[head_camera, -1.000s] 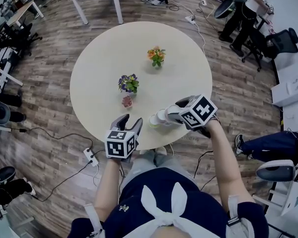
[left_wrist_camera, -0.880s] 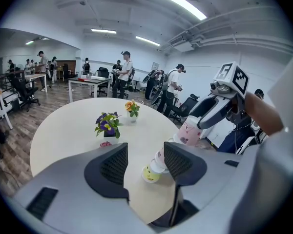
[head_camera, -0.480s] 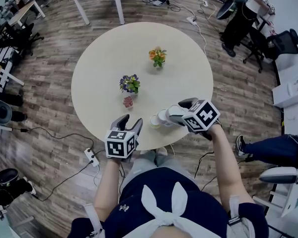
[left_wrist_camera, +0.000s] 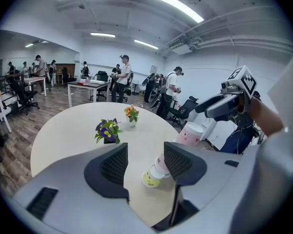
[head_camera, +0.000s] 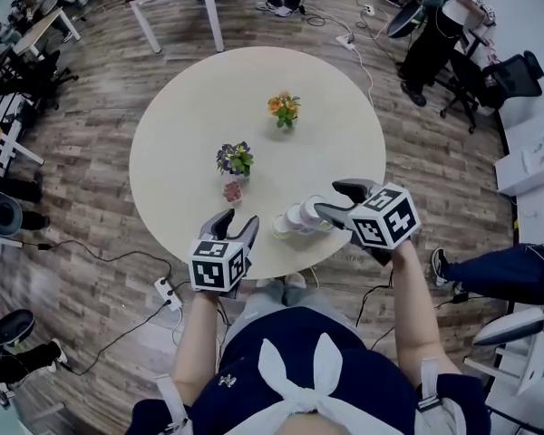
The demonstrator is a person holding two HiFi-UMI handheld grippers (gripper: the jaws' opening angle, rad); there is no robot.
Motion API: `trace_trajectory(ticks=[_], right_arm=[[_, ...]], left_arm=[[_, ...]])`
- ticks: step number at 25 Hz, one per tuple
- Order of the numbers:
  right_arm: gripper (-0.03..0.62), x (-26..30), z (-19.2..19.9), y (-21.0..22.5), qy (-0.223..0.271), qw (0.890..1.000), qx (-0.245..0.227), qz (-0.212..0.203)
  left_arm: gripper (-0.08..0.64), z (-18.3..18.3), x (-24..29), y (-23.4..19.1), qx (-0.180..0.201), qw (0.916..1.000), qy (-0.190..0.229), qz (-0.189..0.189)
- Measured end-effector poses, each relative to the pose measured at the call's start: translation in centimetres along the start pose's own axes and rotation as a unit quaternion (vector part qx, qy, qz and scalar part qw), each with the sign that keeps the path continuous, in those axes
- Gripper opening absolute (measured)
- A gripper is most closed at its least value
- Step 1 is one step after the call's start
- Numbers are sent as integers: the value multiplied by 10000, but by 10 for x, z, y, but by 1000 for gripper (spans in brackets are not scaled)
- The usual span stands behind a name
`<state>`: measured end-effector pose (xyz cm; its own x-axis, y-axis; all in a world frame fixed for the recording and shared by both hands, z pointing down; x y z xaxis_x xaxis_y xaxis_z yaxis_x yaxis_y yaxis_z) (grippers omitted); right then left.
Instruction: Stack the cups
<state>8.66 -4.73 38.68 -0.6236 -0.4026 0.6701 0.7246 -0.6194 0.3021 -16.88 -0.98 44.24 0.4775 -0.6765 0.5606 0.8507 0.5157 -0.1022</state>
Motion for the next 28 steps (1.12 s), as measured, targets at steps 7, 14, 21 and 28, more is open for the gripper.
trace_trajectory(ticks=[7, 14, 21, 28], right_arm=[[214, -24, -1, 2, 825, 9953, 378, 349], [179, -39, 9, -3, 1625, 9824, 810, 442], [115, -45, 22, -13, 2096, 9721, 869, 597], [8, -46, 45, -15, 2332, 9623, 1133, 818]], left_arm=[[239, -20, -5, 7, 217, 9995, 237, 33], [235, -42, -14, 18, 420, 9977, 523, 134], [207, -47, -12, 39, 571, 9960, 653, 225], [129, -45, -5, 59, 839, 9944, 608, 197]])
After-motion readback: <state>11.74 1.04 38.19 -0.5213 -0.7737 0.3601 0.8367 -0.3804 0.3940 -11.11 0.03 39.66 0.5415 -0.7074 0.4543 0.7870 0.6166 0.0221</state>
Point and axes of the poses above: the fingertips, and each gripper's own axes: x forward along the fingers, y to its right, z out of its underside, the point moved 8 cm from there along -x, backward along the fingers, and after that the axes turned 9 degrees about x, right-handed, at the moved point
